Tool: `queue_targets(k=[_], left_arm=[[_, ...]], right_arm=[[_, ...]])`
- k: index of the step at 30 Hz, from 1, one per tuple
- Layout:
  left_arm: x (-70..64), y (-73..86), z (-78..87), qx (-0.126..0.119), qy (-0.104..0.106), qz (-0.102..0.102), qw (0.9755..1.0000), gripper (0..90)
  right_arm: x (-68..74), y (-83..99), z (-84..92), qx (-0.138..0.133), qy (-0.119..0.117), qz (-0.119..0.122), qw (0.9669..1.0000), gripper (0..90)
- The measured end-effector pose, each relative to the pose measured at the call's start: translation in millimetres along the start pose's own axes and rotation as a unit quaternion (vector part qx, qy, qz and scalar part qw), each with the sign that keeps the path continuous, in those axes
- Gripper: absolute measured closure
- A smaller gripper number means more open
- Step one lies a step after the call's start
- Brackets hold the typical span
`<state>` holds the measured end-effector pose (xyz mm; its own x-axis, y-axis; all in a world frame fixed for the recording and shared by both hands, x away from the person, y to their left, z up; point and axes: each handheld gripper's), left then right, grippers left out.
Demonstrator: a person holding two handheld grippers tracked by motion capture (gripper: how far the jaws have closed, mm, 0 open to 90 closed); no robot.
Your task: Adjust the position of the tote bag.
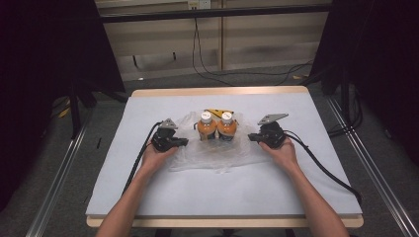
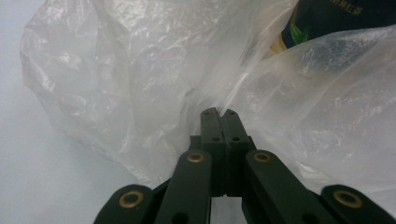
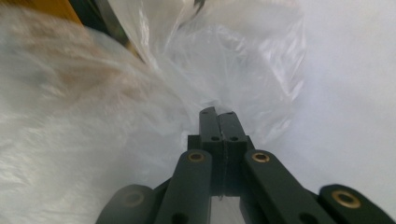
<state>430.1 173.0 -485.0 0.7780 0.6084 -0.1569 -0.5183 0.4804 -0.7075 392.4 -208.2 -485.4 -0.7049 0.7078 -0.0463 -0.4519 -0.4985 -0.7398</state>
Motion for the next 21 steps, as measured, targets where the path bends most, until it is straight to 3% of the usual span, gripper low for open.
queue_targets(k=[2, 7, 8, 9, 10, 11, 13, 18, 21], left_arm=[[-0.9, -0.6, -0.5, 0.001, -0.007, 0.001, 1.0000, 90.0], [-2.4, -2.4, 5.3, -0.012, 0.006, 0.008, 0.9999, 85.3], [-5.3, -5.5, 13.2, -0.028, 0.005, 0.004, 0.9996, 81.7], [-5.3, -5.5, 13.2, -0.028, 0.005, 0.004, 0.9996, 78.7], [-9.7, -9.5, 24.4, -0.045, 0.006, -0.003, 0.9990, 77.0], [-9.7, -9.5, 24.4, -0.045, 0.006, -0.003, 0.9990, 74.5], [-16.9, -15.0, 40.8, -0.072, 0.012, -0.012, 0.9973, 70.5], [-28.9, -21.3, 56.5, -0.102, 0.015, -0.025, 0.9943, 65.8], [-37.5, -27.0, 58.0, -0.102, 0.023, -0.043, 0.9936, 66.1]], right_arm=[[2.1, 1.1, -2.3, 0.008, 0.009, -0.001, 0.9999, 90.0], [2.0, 0.4, -0.8, 0.005, 0.010, -0.002, 0.9999, 86.4], [1.7, -1.2, 3.1, -0.008, 0.001, -0.005, 1.0000, 80.7], [1.7, -1.2, 3.1, -0.008, 0.001, -0.005, 1.0000, 80.7], [2.6, -5.3, 11.3, -0.020, -0.003, -0.006, 0.9998, 71.5], [2.6, -5.3, 11.3, -0.020, -0.003, -0.006, 0.9998, 71.5], [4.9, -9.7, 24.7, -0.040, -0.007, -0.002, 0.9992, 63.7], [11.1, -13.8, 43.5, -0.064, -0.007, 0.007, 0.9979, 54.4], [12.7, -18.7, 56.4, -0.085, -0.009, 0.003, 0.9963, 51.0]])
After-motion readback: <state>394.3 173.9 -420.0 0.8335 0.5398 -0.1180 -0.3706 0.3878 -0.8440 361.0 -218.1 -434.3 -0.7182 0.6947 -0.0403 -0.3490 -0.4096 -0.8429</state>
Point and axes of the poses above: each handheld gripper's, and its own axes: z roughly backward along the jaws, y roughly out of its underside, x roughly to its left, and after that the axes turned 6 degrees about z, right-handed
